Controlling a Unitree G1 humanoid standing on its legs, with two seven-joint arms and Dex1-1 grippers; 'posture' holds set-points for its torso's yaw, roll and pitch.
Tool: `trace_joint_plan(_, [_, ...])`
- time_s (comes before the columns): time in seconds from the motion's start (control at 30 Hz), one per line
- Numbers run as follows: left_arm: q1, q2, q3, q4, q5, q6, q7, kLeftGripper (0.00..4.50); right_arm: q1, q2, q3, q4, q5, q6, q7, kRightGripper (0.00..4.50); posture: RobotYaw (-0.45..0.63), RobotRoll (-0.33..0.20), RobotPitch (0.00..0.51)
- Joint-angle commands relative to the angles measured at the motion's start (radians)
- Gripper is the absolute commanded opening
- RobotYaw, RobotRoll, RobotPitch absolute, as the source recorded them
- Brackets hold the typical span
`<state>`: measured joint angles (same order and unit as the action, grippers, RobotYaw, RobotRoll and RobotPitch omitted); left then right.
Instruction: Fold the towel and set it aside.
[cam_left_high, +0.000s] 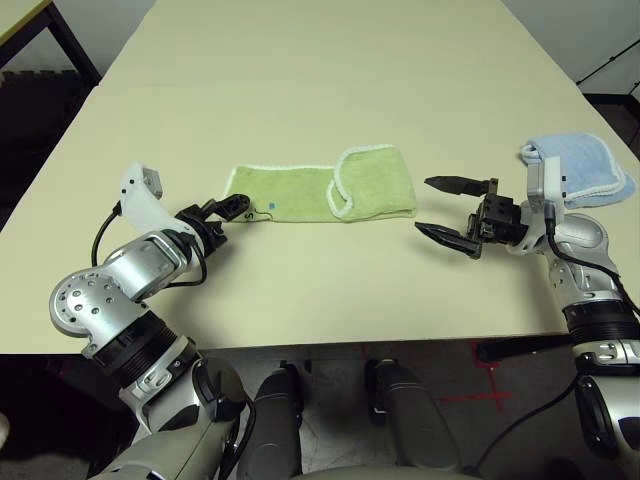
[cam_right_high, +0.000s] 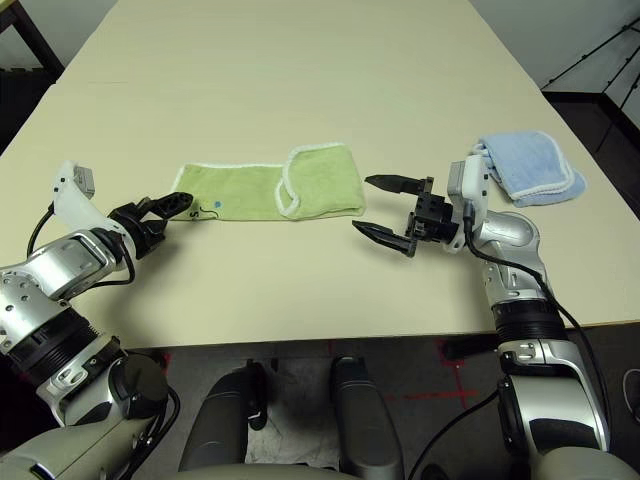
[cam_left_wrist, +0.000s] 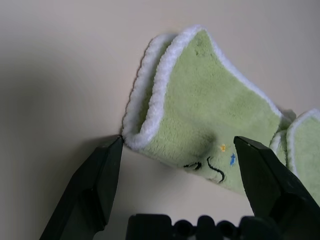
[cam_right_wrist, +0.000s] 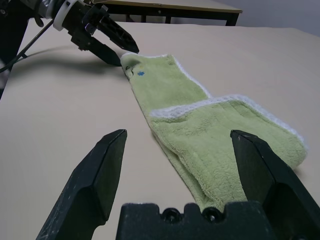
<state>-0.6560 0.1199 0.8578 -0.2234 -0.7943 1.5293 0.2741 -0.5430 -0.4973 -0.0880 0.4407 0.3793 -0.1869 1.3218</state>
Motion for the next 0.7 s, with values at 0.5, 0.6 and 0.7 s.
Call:
trace_joint_plan(0.5, [0.024,-0.011,-0.132,0.06,0.119,-0.093,-0.049,1.26,0.013,-0.007,0.01,-0.012,-0.017,-0.029,-0.023,4.5,-0.16,0.0,0.221])
trace_joint_plan(0.6, [0.028,0.012,-0.182,0.049,0.138,-0.105,-0.07,0.03,0.015,-0.006,0.01,-0.011,-0.019,-0.033,-0.029,4.5,-0.16,0.0,0.222])
trace_joint_plan(0.7, [0.032,0.035,-0.239,0.03,0.154,-0.115,-0.094,0.03,0.02,-0.002,0.013,-0.012,-0.02,-0.037,-0.035,4.5,-0.15,0.0,0.224])
